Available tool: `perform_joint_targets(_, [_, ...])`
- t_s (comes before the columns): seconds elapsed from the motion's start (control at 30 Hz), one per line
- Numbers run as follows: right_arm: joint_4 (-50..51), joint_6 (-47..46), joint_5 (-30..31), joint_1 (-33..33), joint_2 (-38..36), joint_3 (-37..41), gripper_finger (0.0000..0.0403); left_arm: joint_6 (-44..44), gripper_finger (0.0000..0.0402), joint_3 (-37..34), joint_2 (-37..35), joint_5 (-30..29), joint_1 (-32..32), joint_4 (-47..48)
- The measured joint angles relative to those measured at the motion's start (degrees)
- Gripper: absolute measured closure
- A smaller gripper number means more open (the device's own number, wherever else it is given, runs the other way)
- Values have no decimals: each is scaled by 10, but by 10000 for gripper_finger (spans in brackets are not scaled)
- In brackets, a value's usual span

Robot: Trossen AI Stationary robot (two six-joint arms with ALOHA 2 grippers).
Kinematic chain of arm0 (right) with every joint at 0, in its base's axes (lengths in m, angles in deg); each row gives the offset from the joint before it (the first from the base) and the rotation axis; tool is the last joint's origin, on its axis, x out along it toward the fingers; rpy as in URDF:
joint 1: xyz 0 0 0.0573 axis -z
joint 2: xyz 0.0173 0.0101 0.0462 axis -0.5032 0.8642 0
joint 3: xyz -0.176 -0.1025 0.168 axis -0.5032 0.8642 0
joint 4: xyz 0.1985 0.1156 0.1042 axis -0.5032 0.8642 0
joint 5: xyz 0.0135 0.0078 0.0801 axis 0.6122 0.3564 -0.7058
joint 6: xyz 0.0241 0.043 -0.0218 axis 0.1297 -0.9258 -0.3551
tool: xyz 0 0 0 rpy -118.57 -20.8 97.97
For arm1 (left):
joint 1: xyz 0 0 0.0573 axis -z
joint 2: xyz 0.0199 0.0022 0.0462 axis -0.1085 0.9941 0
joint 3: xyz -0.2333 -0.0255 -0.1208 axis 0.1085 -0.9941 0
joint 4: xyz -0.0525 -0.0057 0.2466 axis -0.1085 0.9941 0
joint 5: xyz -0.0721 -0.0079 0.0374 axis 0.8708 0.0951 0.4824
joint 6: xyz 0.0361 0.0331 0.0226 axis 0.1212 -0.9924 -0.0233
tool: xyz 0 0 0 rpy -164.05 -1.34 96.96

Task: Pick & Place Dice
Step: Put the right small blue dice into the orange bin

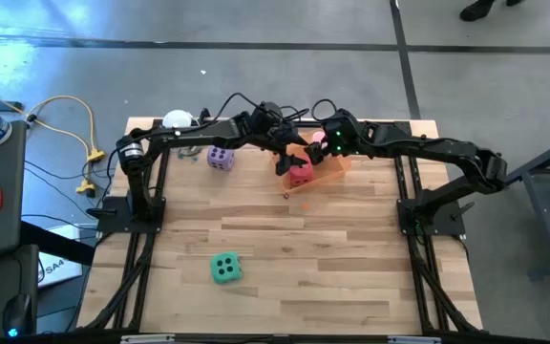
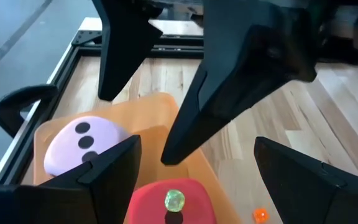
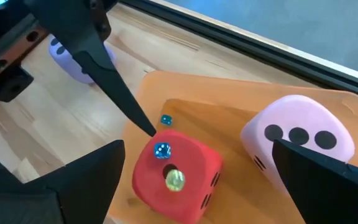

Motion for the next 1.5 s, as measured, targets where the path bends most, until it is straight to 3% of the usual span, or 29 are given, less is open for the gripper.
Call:
perform_joint_targets(0.27, [0,4,-1,-1,0,0,3,38,96,0,0,2,-9,-3])
perform_joint_targets(0.4, [1,32,-15,-7,-10,0,3,86,96,0,0,32,-20,6])
perform_joint_targets(0.53, [0,51,-4,-24,-41,0,3,95,96,0,-14,65,-36,67])
perform_joint_targets(0.8, [60,91,66,-95,-137,0,3,50,96,0,-82,64,-44,251])
perform_joint_targets(1.03, [143,62,140,-180,-195,0,3,25,96,0,-148,8,8,431])
perform_joint_targets(1.23, [169,44,183,-241,-202,0,3,65,96,-31,-188,-4,69,503])
perform_joint_targets(1.33, [173,44,184,-263,-198,0,3,99,96,-80,-218,-29,97,518])
perform_joint_targets(1.5, [178,43,186,-292,-189,0,3,210,96,-202,-303,-125,126,505])
